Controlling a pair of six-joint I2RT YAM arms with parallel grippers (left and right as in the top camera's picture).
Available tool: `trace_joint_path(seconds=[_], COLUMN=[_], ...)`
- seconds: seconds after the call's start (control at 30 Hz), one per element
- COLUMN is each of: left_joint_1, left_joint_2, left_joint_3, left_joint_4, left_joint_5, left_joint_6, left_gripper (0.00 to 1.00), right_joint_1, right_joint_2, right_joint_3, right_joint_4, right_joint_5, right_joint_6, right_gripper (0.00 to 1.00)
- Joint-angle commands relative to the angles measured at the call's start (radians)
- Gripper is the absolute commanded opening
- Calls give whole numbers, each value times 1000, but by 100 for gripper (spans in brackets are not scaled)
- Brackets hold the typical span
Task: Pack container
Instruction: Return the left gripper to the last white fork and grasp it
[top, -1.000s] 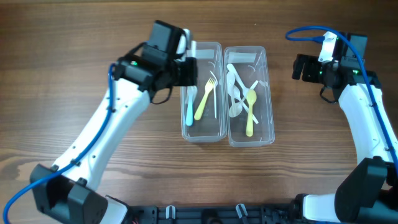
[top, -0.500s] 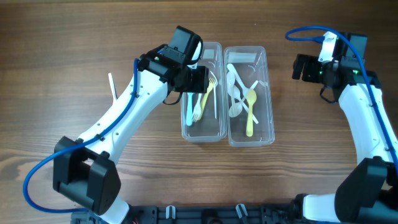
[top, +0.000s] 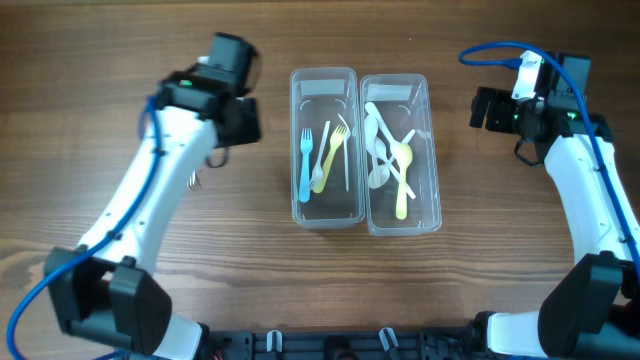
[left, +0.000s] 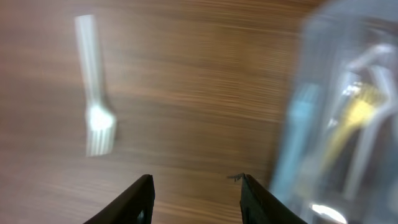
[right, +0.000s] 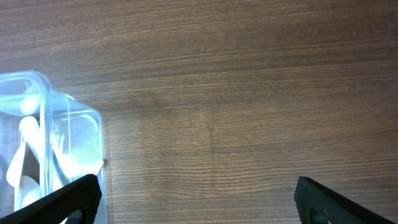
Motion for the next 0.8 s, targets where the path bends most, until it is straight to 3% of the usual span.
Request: trace_joint_path(seconds=[0.0, 0.37, 0.53, 0.77], left_joint_1=[121, 317, 346, 348], left_joint_2=[-15, 20, 56, 114], left_joint_3=[6, -6, -119, -250], left_joint_4=[-32, 29, 176, 377], left_joint_5=[-76, -76, -54, 55], left_joint_6=[-71, -53, 21, 119], left_gripper=[47, 48, 57, 61], right_joint_1=[-1, -1, -1, -1], right_joint_2=[-14, -14, -14, -14], right_joint_3=[-6, -6, -6, -6], right_joint_4=[3, 3, 3, 3], right_joint_5=[10, 10, 10, 10], right_joint_6=[-18, -17, -18, -18], right_gripper=[100, 100, 100, 100])
